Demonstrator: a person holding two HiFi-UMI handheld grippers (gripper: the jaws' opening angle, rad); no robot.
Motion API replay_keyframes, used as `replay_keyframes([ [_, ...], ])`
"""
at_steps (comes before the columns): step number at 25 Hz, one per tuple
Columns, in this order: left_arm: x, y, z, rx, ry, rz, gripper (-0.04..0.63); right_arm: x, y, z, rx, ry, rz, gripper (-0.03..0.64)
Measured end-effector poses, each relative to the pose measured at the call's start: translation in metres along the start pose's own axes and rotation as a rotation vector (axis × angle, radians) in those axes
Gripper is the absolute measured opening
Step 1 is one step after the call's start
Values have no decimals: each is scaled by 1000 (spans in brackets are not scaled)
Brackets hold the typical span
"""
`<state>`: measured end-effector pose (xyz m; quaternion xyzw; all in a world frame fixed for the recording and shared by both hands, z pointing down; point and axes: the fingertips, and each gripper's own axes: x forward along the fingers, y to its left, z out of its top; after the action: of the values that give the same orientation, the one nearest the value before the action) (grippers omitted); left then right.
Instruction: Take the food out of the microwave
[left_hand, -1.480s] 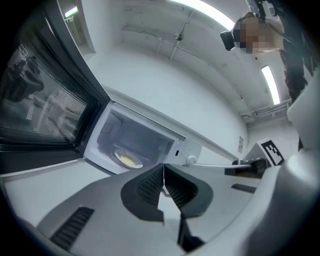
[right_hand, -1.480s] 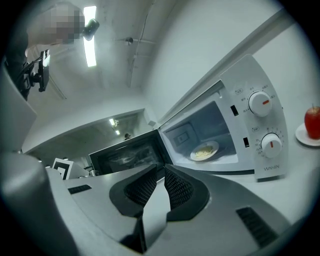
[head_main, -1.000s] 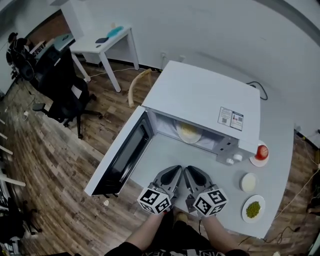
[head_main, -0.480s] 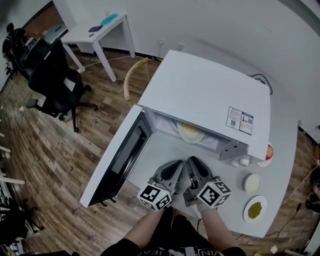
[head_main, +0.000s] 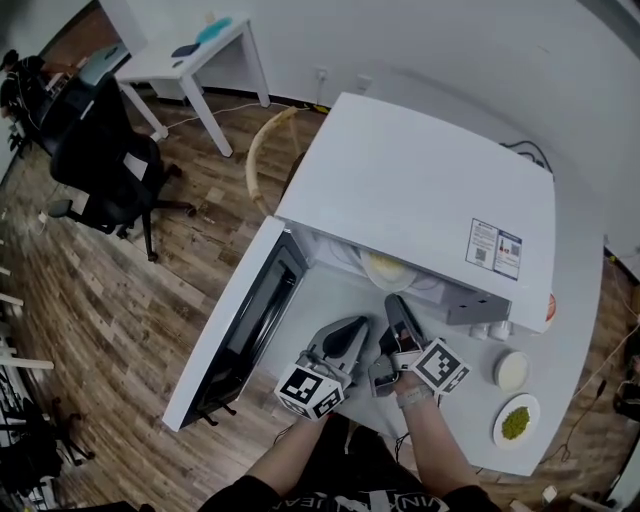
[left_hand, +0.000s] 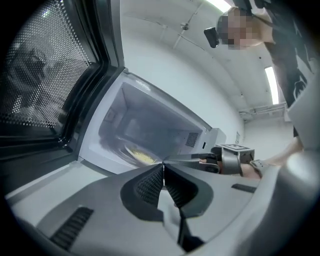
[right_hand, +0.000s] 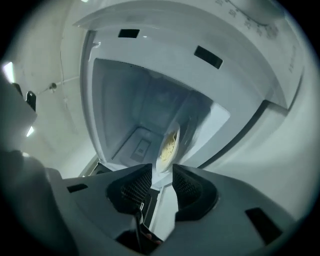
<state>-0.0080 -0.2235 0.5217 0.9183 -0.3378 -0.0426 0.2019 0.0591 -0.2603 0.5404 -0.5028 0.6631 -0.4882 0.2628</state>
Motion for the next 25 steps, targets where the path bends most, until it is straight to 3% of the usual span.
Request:
replay_keyframes([
  [9,-3,14,1,-3,9,19,12,18,-13,9,191,-53,-47,121],
  [15,-2,18,-2,-2,27,31,12,17,-13,7,215,-52,-46,60],
  [22,9,22,-5,-95,56,47,21,5,-9,9,228,-48,-12,54],
  [24,15,23,-7,-172,70,50,175,-2,-7,7,229,-42,1,52],
  [25,17,24,-8,-212,77,52,197,-5,-6,6,232,-39,4,52],
])
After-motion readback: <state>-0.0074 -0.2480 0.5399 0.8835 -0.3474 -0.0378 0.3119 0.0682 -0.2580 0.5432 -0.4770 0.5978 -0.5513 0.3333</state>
